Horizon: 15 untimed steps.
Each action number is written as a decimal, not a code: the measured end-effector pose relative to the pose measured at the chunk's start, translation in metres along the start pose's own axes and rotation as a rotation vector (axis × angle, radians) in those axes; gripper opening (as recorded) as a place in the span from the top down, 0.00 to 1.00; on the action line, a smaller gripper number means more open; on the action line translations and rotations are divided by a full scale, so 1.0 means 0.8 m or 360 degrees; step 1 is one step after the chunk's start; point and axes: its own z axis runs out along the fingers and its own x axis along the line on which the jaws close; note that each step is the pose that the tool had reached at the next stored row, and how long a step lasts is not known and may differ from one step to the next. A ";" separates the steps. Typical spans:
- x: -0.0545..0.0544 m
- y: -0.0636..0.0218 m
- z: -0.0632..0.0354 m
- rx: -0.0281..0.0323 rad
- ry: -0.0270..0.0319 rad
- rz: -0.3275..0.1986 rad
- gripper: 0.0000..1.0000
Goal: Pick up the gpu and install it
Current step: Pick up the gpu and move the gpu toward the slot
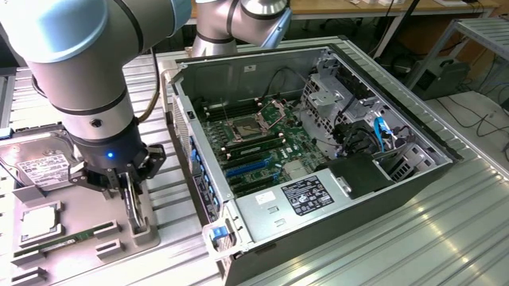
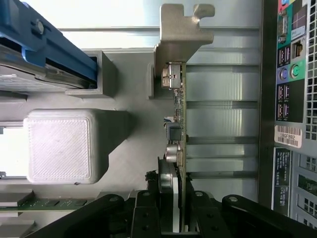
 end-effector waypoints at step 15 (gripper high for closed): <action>0.000 0.000 -0.034 -0.00246 0.00003 0.0000 0.72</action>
